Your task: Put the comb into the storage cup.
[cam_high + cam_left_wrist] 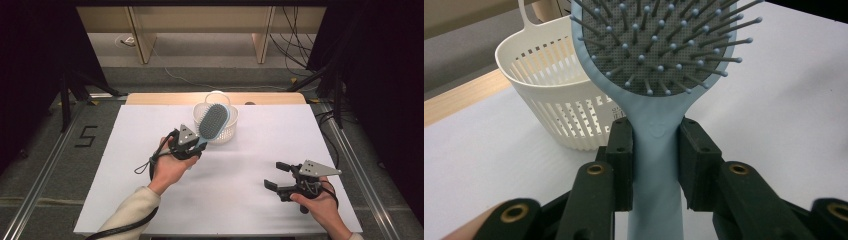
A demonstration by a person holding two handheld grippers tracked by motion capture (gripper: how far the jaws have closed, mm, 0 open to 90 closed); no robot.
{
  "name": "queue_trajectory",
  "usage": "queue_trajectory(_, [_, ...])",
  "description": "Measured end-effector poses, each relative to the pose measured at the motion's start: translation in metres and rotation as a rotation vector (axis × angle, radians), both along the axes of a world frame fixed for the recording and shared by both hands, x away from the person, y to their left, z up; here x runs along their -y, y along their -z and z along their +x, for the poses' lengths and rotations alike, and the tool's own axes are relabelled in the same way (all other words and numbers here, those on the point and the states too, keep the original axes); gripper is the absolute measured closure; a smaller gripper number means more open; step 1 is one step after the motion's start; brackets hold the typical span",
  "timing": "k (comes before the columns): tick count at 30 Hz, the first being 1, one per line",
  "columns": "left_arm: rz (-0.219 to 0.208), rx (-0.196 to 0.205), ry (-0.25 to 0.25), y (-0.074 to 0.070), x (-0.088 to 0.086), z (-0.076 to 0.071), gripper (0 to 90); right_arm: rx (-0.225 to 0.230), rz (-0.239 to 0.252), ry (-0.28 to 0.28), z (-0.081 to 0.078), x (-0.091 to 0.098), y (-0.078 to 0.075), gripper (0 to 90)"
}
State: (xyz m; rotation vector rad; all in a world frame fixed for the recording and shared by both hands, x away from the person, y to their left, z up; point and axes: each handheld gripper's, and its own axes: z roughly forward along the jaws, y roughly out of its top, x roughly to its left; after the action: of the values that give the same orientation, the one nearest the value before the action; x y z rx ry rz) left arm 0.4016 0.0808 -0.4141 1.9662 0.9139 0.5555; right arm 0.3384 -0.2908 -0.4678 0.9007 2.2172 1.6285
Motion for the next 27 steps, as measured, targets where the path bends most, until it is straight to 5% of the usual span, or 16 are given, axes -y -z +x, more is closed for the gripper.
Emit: queue_trajectory(27, [-0.041, 0.047, -0.052, -0.0001, -0.0056, 0.0021, 69.5, -0.002, -0.002, 0.000, 0.0002, 0.0001, 0.0003, 15.3])
